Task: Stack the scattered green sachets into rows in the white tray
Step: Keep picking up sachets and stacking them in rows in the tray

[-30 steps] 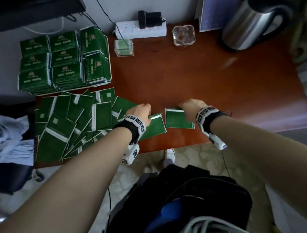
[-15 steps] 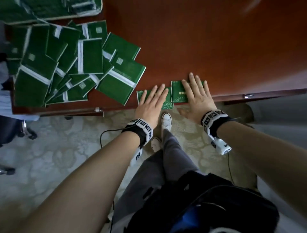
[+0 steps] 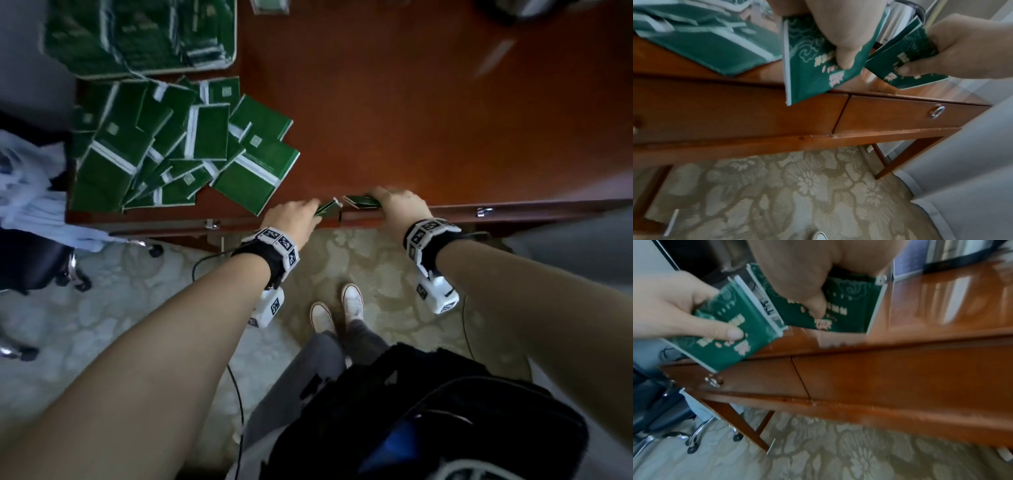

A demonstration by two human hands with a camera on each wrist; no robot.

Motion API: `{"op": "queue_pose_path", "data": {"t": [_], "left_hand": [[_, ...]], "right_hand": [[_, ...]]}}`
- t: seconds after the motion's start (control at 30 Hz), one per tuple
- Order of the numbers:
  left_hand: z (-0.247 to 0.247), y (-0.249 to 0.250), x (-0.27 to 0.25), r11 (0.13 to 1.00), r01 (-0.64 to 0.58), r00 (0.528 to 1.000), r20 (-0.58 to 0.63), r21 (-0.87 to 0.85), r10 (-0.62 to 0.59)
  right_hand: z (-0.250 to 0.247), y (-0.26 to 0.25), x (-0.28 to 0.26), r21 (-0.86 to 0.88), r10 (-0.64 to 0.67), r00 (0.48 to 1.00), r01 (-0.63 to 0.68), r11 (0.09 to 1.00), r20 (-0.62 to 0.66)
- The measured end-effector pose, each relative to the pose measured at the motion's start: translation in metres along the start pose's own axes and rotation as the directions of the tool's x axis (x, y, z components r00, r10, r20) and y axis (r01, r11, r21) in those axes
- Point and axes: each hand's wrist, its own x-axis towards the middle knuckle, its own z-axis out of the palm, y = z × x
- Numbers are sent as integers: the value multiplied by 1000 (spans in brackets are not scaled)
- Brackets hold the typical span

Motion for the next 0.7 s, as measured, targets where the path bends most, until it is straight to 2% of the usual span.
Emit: {"op": "queue_pose_path", "data": {"t": [0.13,0.27,0.4,0.57,0.7], "left_hand": [[-63,-12,9,994,87,992,84,61,-92],[-143,-30,16,989,129,992,-1,72,-129],[-207,-50,14,977,163,986,-53,138,-157],[-249,-85,9,964,243,969,-68,105,-236],[-259,-140,6,953,294,952,-105,69,-286]], "right_hand": [[-67,-15,16,11,-42,998,42,999,-42],[-132,-46,40,-34,-108,989,105,994,-103],[-176,-82,58,-65,-202,969,194,979,-145],[-210,-139,76,-217,-301,939,263,940,-165],[-223,-190,99,-276,-322,936,275,921,-141]]}}
